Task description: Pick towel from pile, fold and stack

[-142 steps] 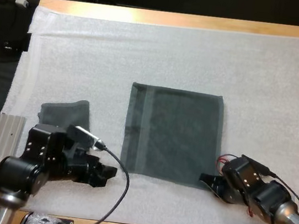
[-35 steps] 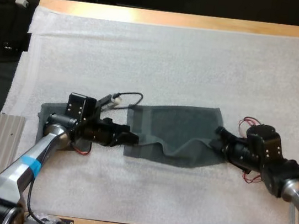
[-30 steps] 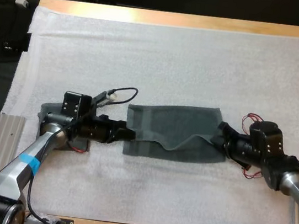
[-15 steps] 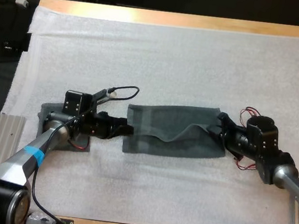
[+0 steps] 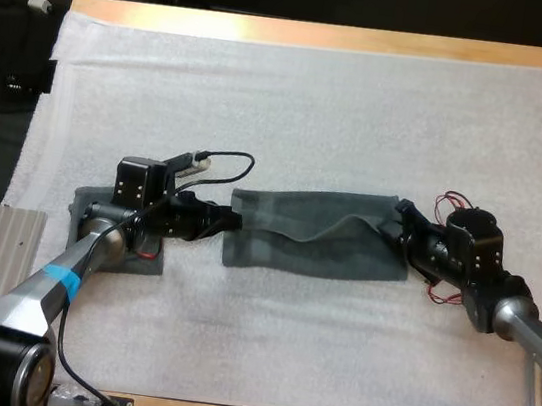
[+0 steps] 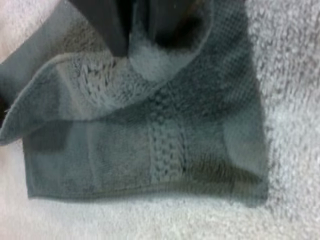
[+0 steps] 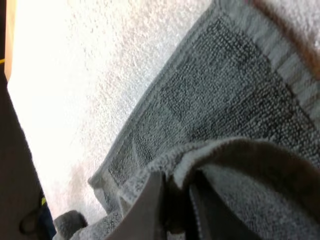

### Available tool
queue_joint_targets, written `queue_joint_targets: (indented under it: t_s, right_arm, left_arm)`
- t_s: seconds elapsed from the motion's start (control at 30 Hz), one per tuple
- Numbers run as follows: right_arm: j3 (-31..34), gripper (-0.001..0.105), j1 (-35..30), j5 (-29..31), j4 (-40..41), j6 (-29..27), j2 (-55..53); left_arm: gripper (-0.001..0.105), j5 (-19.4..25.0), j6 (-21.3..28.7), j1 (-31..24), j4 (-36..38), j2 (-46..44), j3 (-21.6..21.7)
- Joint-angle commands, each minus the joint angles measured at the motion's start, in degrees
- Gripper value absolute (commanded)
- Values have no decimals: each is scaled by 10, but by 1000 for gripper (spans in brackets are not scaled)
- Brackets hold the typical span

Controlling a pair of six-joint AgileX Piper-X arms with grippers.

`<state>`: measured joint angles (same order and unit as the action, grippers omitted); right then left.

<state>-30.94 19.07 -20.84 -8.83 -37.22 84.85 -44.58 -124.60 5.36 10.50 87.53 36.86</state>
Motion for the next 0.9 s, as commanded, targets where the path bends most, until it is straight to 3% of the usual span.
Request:
queue_joint_targets:
  t_s: [0.0, 0.07, 0.23, 0.33, 0.5, 0.6, 0.87]
  right_arm:
    - [-4, 0, -2, 4, -6, -1, -1]
    - [-4, 3, -2, 5, -6, -1, -1]
    - [-4, 40, -2, 10, -54, -1, -1]
    - [-4, 56, -2, 17, -116, -7, -1]
    - [-4, 57, -2, 1, -206, -41, -9]
    - [-4, 57, -2, -12, -203, -64, -30]
    - [-4, 56, -2, -11, -25, -193, -138]
  left_arm:
    - [2, -2, -2, 0, -16, -3, 3]
    - [8, -6, -2, 0, -23, -3, 3]
    - [45, -11, -7, 0, -50, -3, 3]
    - [61, -31, -30, 0, -86, -3, 6]
    - [60, -77, -46, 0, -93, -6, 31]
    - [59, -90, -45, 0, -76, -26, 42]
    - [59, -61, -19, 0, 4, -142, 42]
